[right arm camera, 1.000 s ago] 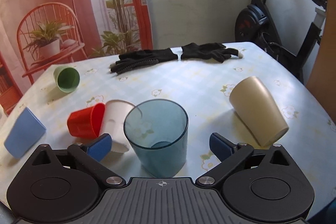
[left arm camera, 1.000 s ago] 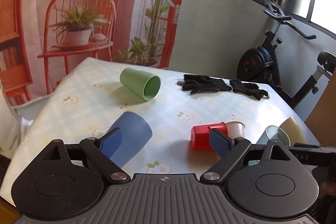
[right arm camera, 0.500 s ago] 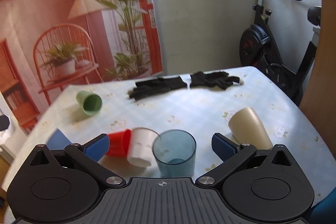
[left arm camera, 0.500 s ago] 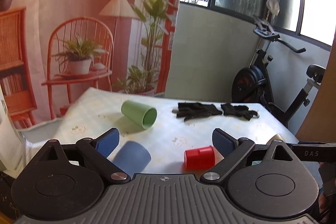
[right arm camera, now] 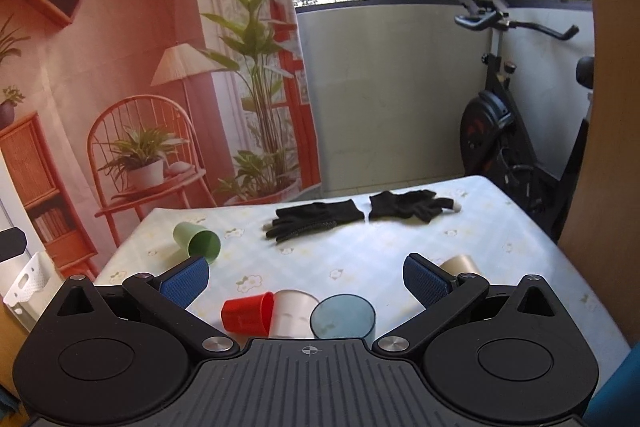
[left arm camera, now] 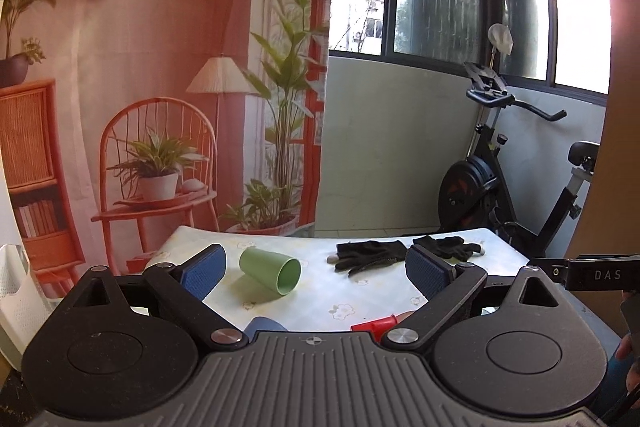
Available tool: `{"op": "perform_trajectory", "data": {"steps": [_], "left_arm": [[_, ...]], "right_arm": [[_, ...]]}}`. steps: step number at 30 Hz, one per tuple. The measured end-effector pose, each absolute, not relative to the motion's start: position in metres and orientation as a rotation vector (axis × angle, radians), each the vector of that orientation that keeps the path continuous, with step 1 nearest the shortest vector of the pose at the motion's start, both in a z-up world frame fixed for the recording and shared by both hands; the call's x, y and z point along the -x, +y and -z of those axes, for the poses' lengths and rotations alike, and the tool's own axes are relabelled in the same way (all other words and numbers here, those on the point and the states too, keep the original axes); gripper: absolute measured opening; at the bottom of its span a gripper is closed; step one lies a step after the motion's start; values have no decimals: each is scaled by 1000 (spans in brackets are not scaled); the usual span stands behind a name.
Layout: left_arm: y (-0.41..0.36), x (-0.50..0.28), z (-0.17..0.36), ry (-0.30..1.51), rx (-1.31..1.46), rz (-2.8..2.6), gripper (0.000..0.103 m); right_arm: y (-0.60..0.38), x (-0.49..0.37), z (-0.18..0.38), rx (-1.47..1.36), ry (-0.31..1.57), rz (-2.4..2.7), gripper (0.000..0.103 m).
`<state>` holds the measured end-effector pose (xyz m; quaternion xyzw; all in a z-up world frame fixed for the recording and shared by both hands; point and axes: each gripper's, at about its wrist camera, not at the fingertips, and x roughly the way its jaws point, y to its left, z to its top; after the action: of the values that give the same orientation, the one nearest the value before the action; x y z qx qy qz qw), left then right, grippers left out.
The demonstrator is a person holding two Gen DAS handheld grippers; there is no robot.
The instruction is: Flip cup upright
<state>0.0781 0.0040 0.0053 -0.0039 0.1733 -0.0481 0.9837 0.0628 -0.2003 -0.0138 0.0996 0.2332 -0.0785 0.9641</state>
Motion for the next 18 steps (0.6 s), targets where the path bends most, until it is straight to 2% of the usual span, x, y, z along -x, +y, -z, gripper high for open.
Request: {"op": "perform_trajectory", "data": {"steps": [18], "left_arm": [[3, -82, 0, 384, 18, 111, 98]], "right_arm": [[-195, -60, 11, -170, 481, 173, 103]]}}
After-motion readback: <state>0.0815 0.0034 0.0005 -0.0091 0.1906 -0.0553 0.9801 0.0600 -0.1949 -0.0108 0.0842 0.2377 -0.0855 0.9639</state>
